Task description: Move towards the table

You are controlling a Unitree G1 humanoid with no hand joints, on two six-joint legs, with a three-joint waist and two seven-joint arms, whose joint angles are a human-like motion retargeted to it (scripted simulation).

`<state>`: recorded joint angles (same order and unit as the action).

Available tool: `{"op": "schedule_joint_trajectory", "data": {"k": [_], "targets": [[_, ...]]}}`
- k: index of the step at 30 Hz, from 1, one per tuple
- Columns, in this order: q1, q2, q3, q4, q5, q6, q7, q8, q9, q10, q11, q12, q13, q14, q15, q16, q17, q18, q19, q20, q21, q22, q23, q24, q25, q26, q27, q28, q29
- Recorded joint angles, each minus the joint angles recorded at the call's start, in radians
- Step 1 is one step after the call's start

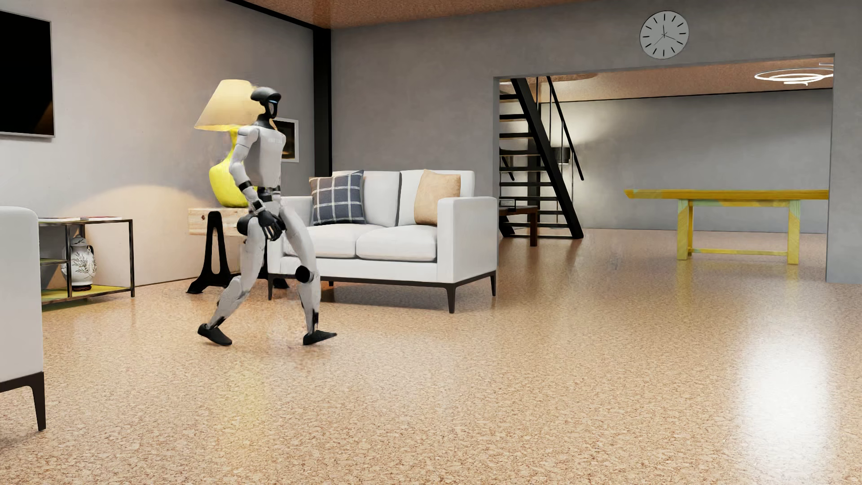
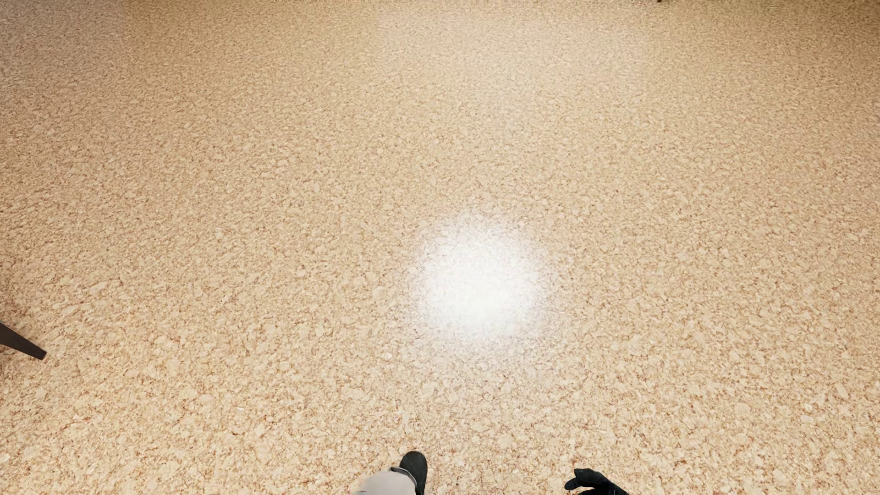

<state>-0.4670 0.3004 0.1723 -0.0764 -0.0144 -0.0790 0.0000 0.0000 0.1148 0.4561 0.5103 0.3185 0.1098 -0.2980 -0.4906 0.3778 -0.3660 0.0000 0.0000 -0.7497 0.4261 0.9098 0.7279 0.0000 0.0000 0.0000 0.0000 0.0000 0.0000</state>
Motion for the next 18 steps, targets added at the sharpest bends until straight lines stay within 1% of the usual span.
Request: {"op": "schedule_joint_trajectory", "data": {"k": [1,2,3,4,5,6,7,8,9,10,11,12,13,14,15,16,17,18], "targets": [[-0.018,0.033,0.019,-0.016,-0.013,-0.012,0.000,0.000,0.008,0.020,0.032,0.004,0.000,0.179,0.023,-0.005,0.005,0.000,0.000,-0.014,-0.010,0.012,0.019,0.000,0.000,0.000,0.000,0.000,0.000],[-0.062,0.041,0.030,-0.030,-0.032,-0.033,0.000,0.000,0.002,0.101,0.079,0.010,0.008,0.417,0.108,-0.005,0.021,0.000,0.000,-0.017,-0.027,0.013,0.045,0.000,0.000,0.000,0.000,0.000,0.000],[-0.064,0.034,0.037,-0.058,-0.067,-0.064,0.000,0.000,0.008,0.188,0.180,0.002,0.035,0.530,0.258,-0.007,0.043,0.000,0.000,-0.031,-0.038,0.029,0.078,0.000,0.000,0.000,0.000,0.000,0.000],[-0.011,-0.001,0.014,-0.088,-0.090,-0.079,0.000,0.000,0.006,0.226,0.347,0.002,0.067,0.528,0.462,-0.005,0.058,0.000,0.000,-0.036,-0.019,0.040,0.116,0.000,0.000,0.000,0.000,0.000,0.000],[0.033,-0.102,-0.017,-0.119,-0.102,-0.078,0.000,0.000,-0.003,0.251,0.553,0.002,0.098,0.510,0.589,-0.014,0.065,0.000,0.000,-0.004,-0.004,0.043,0.131,0.000,0.000,0.000,0.000,0.000,0.000],[0.114,-0.194,-0.052,-0.143,-0.123,-0.085,0.000,0.000,0.010,0.241,0.755,-0.013,0.116,0.459,0.512,-0.006,0.064,0.000,0.000,-0.007,0.043,0.016,0.145,0.000,0.000,0.000,0.000,0.000,0.000],[0.215,-0.283,-0.104,-0.142,-0.131,-0.077,0.000,0.000,0.021,0.209,0.869,-0.033,0.136,0.385,0.346,-0.005,0.063,0.000,0.000,0.002,0.063,0.000,0.149,0.000,0.000,0.000,0.000,0.000,0.000],[0.310,-0.376,-0.167,-0.125,-0.117,-0.046,0.000,0.000,0.024,0.169,0.904,-0.066,0.152,0.316,0.234,-0.001,0.055,0.000,0.000,-0.011,0.079,-0.021,0.165,0.000,0.000,0.000,0.000,0.000,0.000],[0.382,-0.467,-0.233,-0.111,-0.113,-0.019,0.000,0.000,0.011,0.133,0.849,-0.103,0.175,0.243,0.183,-0.002,0.054,0.000,0.000,-0.003,0.061,-0.033,0.184,0.000,0.000,0.000,0.000,0.000,0.000],[0.485,-0.514,-0.294,-0.095,-0.114,0.000,0.000,0.000,0.013,0.078,0.722,-0.141,0.203,0.160,0.177,0.019,0.045,0.000,0.000,-0.038,0.074,-0.070,0.180,0.000,0.000,0.000,0.000,0.000,0.000],[0.573,-0.565,-0.332,-0.074,-0.117,0.018,0.000,0.000,0.015,0.028,0.566,-0.168,0.214,0.087,0.197,0.033,0.036,0.000,0.000,-0.005,0.067,-0.111,0.197,0.000,0.000,0.000,0.000,0.000,0.000],[0.649,-0.592,-0.365,-0.060,-0.121,0.035,0.000,0.000,0.009,-0.007,0.389,-0.209,0.234,0.012,0.241,0.033,0.026,0.000,0.000,0.008,0.062,-0.110,0.204,0.000,0.000,0.000,0.000,0.000,0.000],[0.719,-0.612,-0.378,-0.059,-0.126,0.035,0.000,0.000,0.001,-0.032,0.193,-0.246,0.240,-0.064,0.322,0.041,0.022,0.000,0.000,0.041,0.077,-0.122,0.220,0.000,0.000,0.000,0.000,0.000,0.000],[0.747,-0.644,-0.407,-0.049,-0.129,0.040,0.000,0.000,-0.024,-0.035,0.071,-0.270,0.239,-0.110,0.417,0.048,0.019,0.000,0.000,0.094,0.085,-0.137,0.232,0.000,0.000,0.000,0.000,0.000,0.000],[0.779,-0.685,-0.406,-0.051,-0.130,0.049,0.000,0.000,-0.039,-0.034,-0.343,-0.291,0.240,-0.123,0.510,0.047,0.017,0.000,0.000,0.137,0.080,-0.140,0.247,0.000,0.000,0.000,0.000,0.000,0.000],[0.807,-0.725,-0.433,-0.030,-0.130,0.055,0.000,0.000,-0.039,-0.012,-0.006,-0.302,0.239,-0.099,0.430,0.063,0.013,0.000,0.000,0.144,0.097,-0.166,0.245,0.000,0.000,0.000,0.000,0.000,0.000],[0.849,-0.743,-0.461,0.000,-0.101,0.071,0.000,0.000,-0.027,0.030,0.087,-0.281,0.232,-0.038,0.440,0.064,0.010,0.000,0.000,0.199,0.114,-0.193,0.259,0.000,0.000,0.000,0.000,0.000,0.000],[0.837,-0.764,-0.479,0.029,-0.080,0.090,0.000,0.000,-0.043,0.134,0.176,-0.260,0.232,0.089,0.491,0.045,0.011,0.000,0.000,0.227,0.120,-0.178,0.278,0.000,0.000,0.000,0.000,0.000,0.000]]}}
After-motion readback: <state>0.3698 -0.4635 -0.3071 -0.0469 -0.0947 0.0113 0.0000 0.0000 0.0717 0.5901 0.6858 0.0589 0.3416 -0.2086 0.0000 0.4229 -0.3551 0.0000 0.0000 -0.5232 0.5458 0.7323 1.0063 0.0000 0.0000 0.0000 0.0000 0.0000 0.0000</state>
